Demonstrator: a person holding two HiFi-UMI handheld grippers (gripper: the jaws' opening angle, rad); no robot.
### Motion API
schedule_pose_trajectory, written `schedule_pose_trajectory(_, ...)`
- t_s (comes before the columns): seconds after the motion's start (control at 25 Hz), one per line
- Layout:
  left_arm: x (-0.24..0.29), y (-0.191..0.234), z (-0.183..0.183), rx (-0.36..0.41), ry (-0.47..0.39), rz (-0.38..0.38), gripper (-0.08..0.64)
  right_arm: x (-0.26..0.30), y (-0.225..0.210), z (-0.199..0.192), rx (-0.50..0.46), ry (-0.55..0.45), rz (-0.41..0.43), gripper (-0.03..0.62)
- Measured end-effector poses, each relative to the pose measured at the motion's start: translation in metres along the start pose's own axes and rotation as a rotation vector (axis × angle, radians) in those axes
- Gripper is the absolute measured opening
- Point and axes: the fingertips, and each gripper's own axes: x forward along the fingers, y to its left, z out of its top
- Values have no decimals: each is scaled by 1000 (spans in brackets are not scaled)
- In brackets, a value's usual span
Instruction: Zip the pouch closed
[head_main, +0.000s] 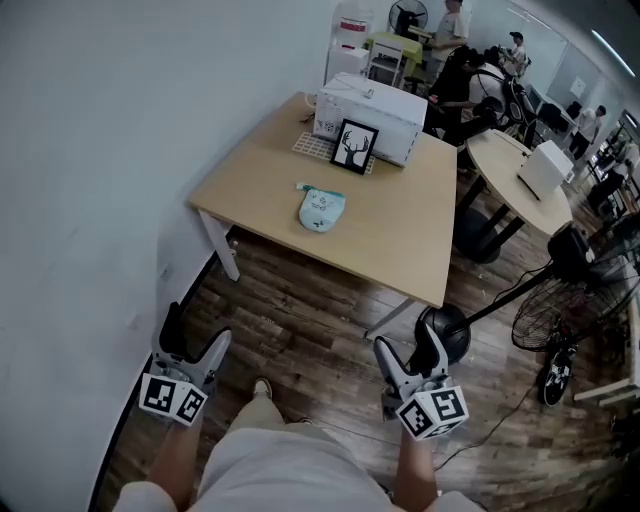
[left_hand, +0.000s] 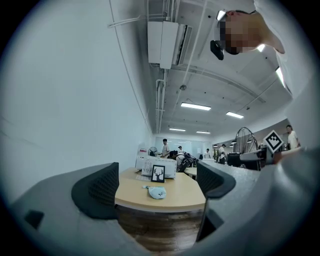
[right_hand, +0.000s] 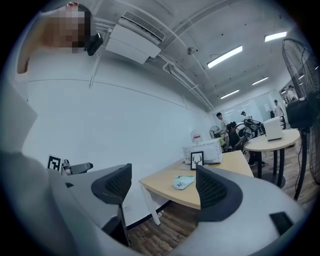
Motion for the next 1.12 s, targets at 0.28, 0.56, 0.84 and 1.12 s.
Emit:
schedule_pose_trajectory(0.28,66,32,-50,-106,67,-13,479,70,-14,-22,-35,86,9,380)
schedule_pose_trajectory(0.56,211,87,-56,-145,56,-116,479,191,-58,6,-32,107,-37,379)
schedule_pose_trajectory(0.84,313,127,-56,-190,64,-205,479,284,-69,43,-66,114,-77,379)
schedule_pose_trajectory(1.12,372,132,-93,-235,136,-241,479,322,-109,26,-8,148,-127,373)
